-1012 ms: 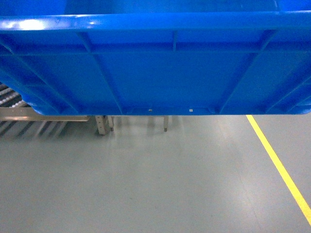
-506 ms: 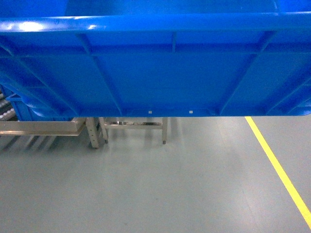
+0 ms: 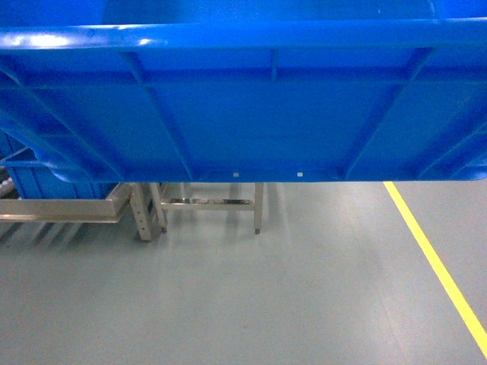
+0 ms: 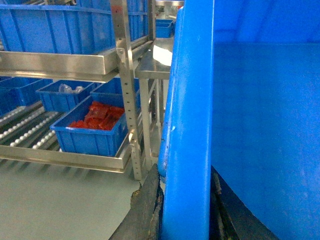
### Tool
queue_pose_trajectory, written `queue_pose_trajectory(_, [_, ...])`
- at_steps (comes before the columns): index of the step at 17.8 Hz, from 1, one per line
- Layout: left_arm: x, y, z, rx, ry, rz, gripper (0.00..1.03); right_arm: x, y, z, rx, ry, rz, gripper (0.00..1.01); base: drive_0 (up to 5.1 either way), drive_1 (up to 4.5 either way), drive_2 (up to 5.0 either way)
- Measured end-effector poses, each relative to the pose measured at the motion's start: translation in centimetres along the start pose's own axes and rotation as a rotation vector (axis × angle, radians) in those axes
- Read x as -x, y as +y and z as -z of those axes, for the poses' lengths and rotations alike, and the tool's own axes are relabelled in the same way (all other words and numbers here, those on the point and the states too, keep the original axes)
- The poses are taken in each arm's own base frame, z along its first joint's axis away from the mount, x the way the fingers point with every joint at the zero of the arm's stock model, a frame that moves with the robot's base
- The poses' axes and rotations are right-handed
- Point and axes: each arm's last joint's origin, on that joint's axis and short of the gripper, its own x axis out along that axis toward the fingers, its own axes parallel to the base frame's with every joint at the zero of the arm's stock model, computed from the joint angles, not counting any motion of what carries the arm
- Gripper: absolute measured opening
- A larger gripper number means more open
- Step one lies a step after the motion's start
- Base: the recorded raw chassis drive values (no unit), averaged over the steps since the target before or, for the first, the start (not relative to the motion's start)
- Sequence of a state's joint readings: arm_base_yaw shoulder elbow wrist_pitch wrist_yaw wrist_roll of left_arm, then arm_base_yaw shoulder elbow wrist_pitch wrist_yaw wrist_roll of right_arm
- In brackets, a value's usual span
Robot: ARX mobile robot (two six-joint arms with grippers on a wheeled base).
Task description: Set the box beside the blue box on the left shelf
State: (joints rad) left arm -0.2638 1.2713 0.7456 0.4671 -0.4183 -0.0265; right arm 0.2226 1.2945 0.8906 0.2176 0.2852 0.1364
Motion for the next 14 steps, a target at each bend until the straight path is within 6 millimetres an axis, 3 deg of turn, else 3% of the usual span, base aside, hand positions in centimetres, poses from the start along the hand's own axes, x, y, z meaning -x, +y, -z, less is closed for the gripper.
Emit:
queue_pose_trajectory(11, [0.0,0.0,-0.01,0.0,-0.001,0.001,0.15,0.0,0.0,0.04,0.0,0.003,-0.001,0.21,0.0,4.14,-4.2])
queue_pose_trajectory(14, [-0.03,-0.02,0.06,-0.002,0.004,0.003,0.15,-0.02,0.0,0.08,0.001,0.007,-0.001,0.21,0.0,0.0,0.0])
